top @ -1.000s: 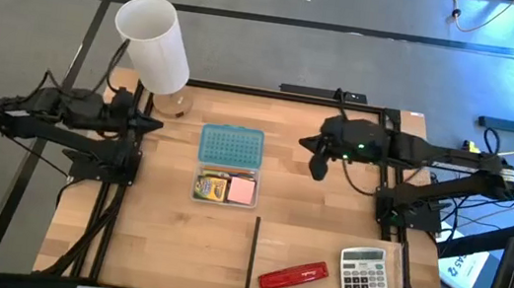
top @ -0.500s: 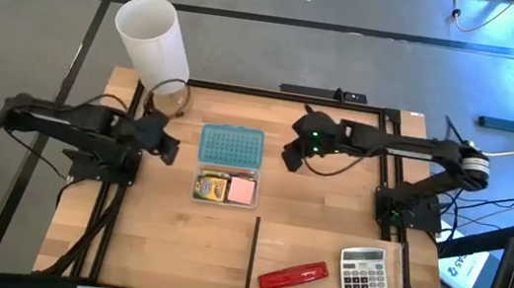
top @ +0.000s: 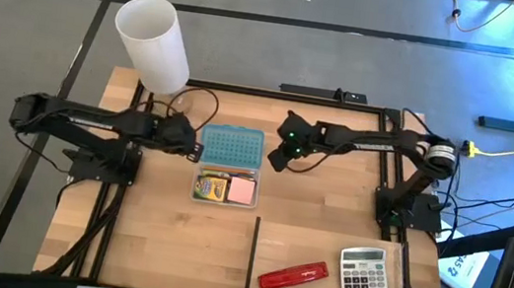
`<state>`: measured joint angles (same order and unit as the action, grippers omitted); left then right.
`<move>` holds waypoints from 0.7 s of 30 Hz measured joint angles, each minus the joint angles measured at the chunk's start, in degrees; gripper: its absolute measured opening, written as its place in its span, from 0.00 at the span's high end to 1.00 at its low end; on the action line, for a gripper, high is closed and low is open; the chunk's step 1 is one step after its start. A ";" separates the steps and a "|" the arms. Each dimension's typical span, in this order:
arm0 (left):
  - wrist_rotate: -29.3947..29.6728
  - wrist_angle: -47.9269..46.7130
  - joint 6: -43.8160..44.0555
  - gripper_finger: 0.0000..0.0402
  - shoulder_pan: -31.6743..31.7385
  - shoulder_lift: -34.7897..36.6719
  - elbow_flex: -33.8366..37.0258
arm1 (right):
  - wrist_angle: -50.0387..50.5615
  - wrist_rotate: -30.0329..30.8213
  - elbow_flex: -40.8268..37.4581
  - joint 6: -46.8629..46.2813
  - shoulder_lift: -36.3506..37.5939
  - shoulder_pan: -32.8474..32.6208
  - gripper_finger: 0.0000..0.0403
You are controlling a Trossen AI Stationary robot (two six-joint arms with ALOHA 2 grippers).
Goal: Pack school essentials
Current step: Close the blue supply box
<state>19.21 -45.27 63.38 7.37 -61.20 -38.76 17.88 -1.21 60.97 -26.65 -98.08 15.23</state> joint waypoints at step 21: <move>-3.22 10.91 -11.41 1.00 13.23 -16.43 0.02 | -13.32 0.16 0.02 2.91 -11.08 3.68 0.99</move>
<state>15.99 -34.36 51.97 20.61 -77.64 -38.74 4.56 -1.05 60.99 -23.75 -109.16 18.91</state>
